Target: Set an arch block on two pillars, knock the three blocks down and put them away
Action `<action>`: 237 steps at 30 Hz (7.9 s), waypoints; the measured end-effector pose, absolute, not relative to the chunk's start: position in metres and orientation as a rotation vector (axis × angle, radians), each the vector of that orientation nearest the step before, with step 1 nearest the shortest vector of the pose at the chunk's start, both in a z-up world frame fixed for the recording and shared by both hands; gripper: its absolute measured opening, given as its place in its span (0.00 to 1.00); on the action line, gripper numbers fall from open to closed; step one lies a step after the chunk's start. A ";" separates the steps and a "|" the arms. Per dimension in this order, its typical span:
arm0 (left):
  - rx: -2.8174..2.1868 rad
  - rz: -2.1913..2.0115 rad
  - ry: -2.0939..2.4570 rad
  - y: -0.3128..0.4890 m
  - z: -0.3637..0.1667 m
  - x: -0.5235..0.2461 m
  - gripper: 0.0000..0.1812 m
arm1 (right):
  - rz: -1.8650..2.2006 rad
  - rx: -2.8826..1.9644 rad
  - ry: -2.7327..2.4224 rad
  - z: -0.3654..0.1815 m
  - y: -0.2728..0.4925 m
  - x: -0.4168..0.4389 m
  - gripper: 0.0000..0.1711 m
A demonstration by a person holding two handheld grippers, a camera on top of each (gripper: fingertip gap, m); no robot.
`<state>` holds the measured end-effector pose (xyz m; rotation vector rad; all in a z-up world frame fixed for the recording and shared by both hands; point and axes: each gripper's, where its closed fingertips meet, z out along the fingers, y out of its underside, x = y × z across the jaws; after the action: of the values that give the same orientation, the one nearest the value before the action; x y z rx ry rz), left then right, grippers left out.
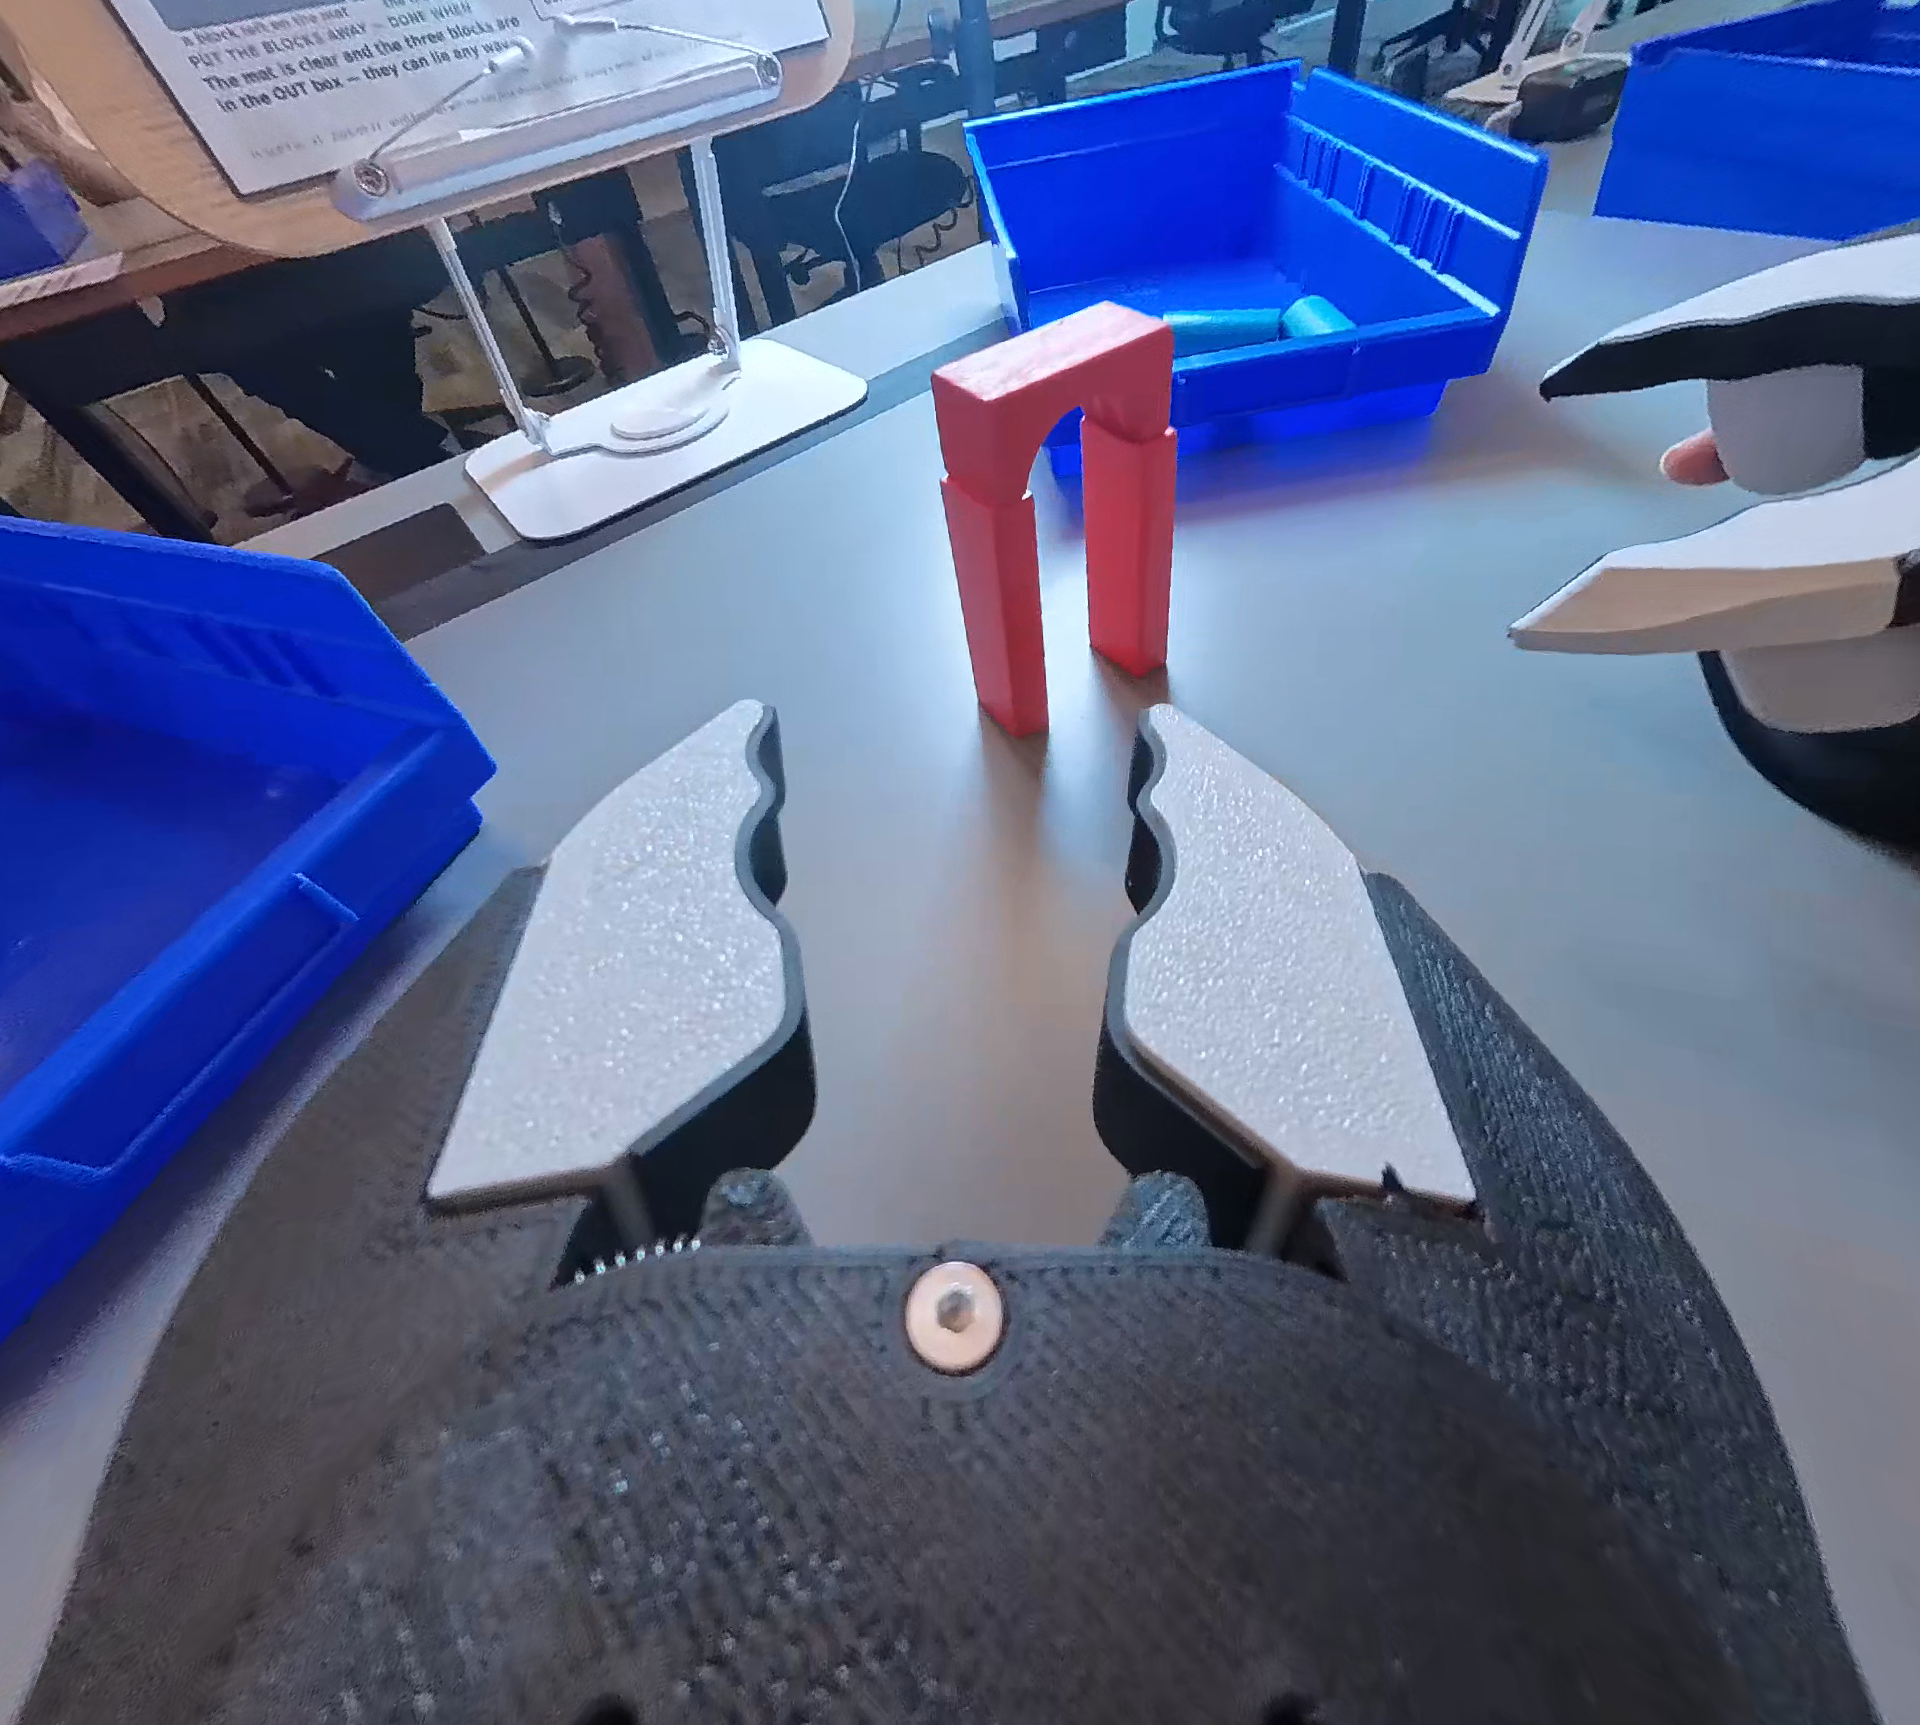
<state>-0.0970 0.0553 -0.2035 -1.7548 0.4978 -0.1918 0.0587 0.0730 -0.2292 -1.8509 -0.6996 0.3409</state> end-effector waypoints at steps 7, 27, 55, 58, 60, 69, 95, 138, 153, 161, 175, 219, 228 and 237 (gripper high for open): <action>-1.729 -0.184 0.357 0.047 -0.185 -0.096 0.35 | 0.308 -1.806 -0.686 -0.233 0.069 0.030 0.56; -1.748 -0.048 0.360 0.054 -0.198 -0.084 0.35 | 0.205 -1.712 -0.644 -0.233 0.073 0.003 0.54; -1.753 -0.319 0.221 0.097 -0.196 -0.209 0.32 | 0.428 -1.739 -1.221 -0.263 0.106 -0.102 0.59; -1.752 -0.292 0.206 0.097 -0.201 -0.217 0.31 | 0.429 -1.689 -1.273 -0.263 0.091 -0.105 0.57; -1.759 -0.294 0.207 0.097 -0.203 -0.217 0.31 | 0.446 -1.683 -1.263 -0.261 0.090 -0.098 0.56; -1.785 -0.197 0.318 0.100 -0.215 -0.219 0.30 | 0.507 -1.661 -1.107 -0.226 0.136 -0.026 0.53; -1.574 -0.209 0.600 0.107 -0.205 -0.193 0.24 | 0.608 -1.917 -1.431 -0.297 0.136 -0.034 0.59; -1.959 -0.533 1.074 0.051 -0.254 -0.209 0.41 | 0.064 -1.535 -0.901 -0.200 0.248 0.068 0.10; -2.184 -0.298 1.114 0.059 -0.302 -0.242 0.47 | 0.084 -1.465 -1.099 -0.216 0.219 0.039 0.09; -2.141 -0.324 1.178 0.057 -0.303 -0.225 0.20 | 0.127 -1.440 -1.175 -0.219 0.203 0.025 0.08; -1.576 -0.672 1.303 0.014 -0.261 -0.074 0.19 | 0.985 -1.366 -1.699 -0.248 0.017 -0.080 0.21; -1.785 -0.443 0.837 0.088 -0.264 -0.134 0.29 | 0.580 -1.865 -1.077 -0.270 0.173 -0.073 0.41; -1.731 -0.432 0.714 0.096 -0.248 -0.148 0.30 | 0.421 -1.969 -1.337 -0.309 0.177 -0.150 0.21; -1.688 -0.370 0.659 0.098 -0.235 -0.160 0.31 | 0.356 -1.744 -1.171 -0.219 0.210 -0.080 0.19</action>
<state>-0.1601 0.0984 -0.2351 -1.6876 0.6589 -0.3704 -0.0799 0.2095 -0.2193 -1.7443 -1.1709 0.3563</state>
